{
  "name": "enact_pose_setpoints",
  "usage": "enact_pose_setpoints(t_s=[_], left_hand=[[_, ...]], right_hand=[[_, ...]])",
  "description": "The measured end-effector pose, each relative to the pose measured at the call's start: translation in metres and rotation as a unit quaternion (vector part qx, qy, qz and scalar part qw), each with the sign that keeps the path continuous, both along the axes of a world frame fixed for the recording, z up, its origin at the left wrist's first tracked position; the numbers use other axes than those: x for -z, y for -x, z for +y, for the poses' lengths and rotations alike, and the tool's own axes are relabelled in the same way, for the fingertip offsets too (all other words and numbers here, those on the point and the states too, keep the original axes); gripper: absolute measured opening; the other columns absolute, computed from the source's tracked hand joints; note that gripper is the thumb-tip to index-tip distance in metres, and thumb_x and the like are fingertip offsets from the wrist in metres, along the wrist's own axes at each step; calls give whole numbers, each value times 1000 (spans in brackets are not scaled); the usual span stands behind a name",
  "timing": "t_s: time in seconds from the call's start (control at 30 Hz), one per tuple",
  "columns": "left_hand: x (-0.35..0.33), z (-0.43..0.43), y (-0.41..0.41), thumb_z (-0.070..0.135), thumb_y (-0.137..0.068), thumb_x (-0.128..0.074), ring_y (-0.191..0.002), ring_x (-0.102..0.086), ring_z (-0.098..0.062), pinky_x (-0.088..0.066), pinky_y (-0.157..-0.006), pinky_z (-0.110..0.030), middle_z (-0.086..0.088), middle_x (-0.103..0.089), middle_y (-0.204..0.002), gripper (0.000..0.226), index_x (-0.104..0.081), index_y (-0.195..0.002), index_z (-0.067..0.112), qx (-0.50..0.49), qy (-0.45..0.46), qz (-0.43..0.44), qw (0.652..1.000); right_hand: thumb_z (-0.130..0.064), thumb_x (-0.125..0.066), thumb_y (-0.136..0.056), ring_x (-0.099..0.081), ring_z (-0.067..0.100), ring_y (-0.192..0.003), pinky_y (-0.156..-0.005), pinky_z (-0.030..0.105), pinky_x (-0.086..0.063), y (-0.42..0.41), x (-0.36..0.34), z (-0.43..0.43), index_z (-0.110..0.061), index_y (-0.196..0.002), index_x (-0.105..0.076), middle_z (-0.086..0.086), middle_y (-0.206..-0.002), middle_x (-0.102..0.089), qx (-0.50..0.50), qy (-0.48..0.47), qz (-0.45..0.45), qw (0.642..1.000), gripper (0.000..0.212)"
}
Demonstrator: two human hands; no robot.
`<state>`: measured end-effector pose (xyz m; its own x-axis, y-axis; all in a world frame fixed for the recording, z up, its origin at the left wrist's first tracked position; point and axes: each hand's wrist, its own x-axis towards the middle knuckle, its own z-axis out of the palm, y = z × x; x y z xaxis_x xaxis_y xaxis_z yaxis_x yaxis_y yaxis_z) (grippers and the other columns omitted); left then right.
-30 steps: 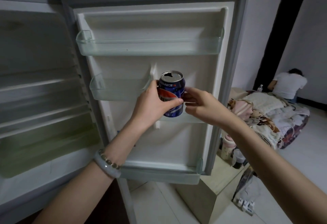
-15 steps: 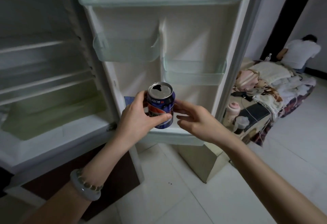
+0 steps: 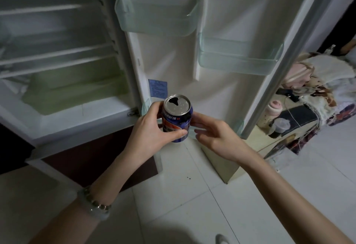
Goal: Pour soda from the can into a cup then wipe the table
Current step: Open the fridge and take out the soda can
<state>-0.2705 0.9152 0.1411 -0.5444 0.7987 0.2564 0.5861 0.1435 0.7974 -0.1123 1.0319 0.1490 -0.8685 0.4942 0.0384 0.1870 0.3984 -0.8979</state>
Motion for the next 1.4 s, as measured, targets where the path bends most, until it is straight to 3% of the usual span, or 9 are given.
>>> enact_pose_setpoints(t_s=[0.17,0.27,0.5,0.73,0.9,1.0,1.13,1.27,1.4], left_hand=[[6,16,-19,51,-51,-83,-110,-59,-3,-52,-92,-35,16,-63,-115,78,-50,-120,34,-45,-7,-15,999],[8,30,-43,41,-54,-87,-111,-61,-9,-53,-91,-40,10,-64,-117,79,-51,-122,25,-80,-21,-21,996],[13,59,-106,44,-47,-83,-97,-63,5,-48,-75,-6,25,-66,-102,67,-51,-105,49,-191,-41,-47,980],[19,62,-154,45,-48,-84,-95,-64,5,-51,-77,-13,28,-65,-105,65,-50,-102,59,-238,-77,-70,966],[16,57,-185,48,-46,-84,-96,-65,1,-56,-83,-29,24,-66,-105,66,-49,-101,58,-264,-80,-66,959],[14,49,-204,48,-44,-84,-96,-66,-3,-56,-85,-38,18,-67,-106,68,-50,-103,50,-277,-81,-62,955],[10,38,-231,49,-43,-84,-94,-66,-1,-57,-83,-35,16,-67,-106,68,-50,-103,50,-284,-77,-57,954],[4,28,-260,51,-42,-83,-91,-66,3,-57,-80,-25,28,-65,-101,65,-50,-97,59,-297,-83,-51,950],[-3,25,-287,50,-44,-83,-93,-66,1,-57,-82,-28,19,-68,-102,65,-53,-102,46,-302,-88,-51,948]], right_hand=[[16,-44,-82,-50,11,-125,-107,34,-40,-6,4,32,-13,-139,-41,4,-132,-56,-62,9,-1,998,64],[15,-44,-82,-49,9,-126,-108,36,-40,-16,4,58,-13,-140,-42,3,-132,-56,-103,8,-5,995,64],[10,-43,-79,-47,3,-126,-107,31,-40,-44,11,109,-19,-139,-43,-3,-133,-56,-211,-2,-7,977,67],[-6,-41,-73,-47,-10,-120,-97,13,-40,-72,17,125,-51,-125,-42,-31,-118,-56,-262,-10,-7,965,69],[-1,-45,-80,-47,-6,-122,-102,28,-44,-93,20,125,-29,-135,-46,-15,-125,-59,-286,-5,18,958,63],[7,-44,-82,-47,-7,-121,-100,22,-43,-108,19,119,-28,-136,-47,-20,-121,-59,-298,-7,27,954,64],[12,-44,-80,-49,-13,-116,-92,6,-40,-131,12,109,-27,-135,-47,-33,-112,-56,-314,-10,44,948,67],[11,-45,-81,-51,-12,-115,-93,6,-39,-159,4,100,-22,-137,-45,-27,-115,-57,-329,1,52,943,65],[11,-47,-84,-54,-9,-111,-98,13,-42,-183,-6,96,-16,-135,-47,-11,-119,-61,-319,16,61,946,59]])
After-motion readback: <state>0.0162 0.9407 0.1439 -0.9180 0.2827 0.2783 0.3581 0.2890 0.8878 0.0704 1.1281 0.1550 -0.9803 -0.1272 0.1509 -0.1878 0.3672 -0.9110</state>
